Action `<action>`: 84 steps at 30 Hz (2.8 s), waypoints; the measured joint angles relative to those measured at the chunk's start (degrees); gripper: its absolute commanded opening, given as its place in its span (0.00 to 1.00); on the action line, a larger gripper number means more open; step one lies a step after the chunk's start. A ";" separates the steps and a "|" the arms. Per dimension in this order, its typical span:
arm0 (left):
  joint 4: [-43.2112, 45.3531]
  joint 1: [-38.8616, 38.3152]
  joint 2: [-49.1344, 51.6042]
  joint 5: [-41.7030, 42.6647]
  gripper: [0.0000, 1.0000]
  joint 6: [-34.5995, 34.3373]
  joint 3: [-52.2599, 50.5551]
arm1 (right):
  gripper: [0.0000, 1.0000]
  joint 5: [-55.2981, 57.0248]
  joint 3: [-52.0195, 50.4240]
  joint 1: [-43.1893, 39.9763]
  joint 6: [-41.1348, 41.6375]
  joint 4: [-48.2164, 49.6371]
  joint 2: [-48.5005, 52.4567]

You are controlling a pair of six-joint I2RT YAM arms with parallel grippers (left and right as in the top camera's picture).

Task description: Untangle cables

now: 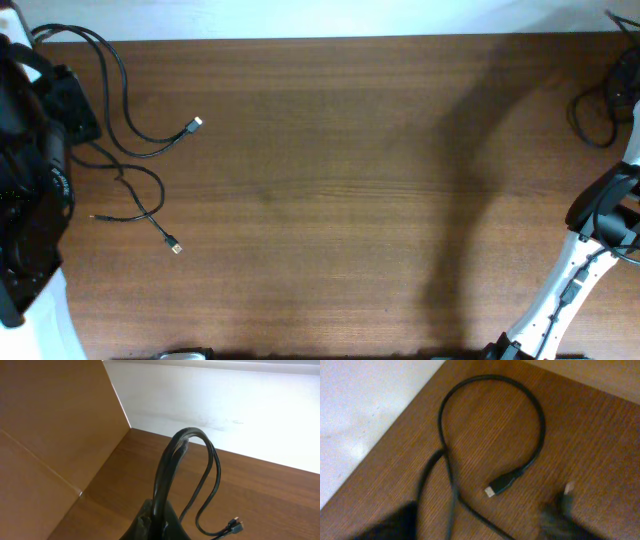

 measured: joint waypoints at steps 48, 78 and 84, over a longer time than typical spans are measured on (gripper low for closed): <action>23.26 -20.02 32.89 21.86 0.64 0.26 6.82 | 0.96 -3.37 0.22 36.98 -27.47 -37.70 -37.05; 13.97 -19.69 25.77 13.05 0.66 2.67 9.27 | 0.71 -2.82 -28.28 53.24 29.07 -29.51 -30.12; 13.09 -19.69 25.77 13.03 0.66 2.67 9.27 | 0.71 0.68 -31.41 53.24 29.20 -26.08 -30.08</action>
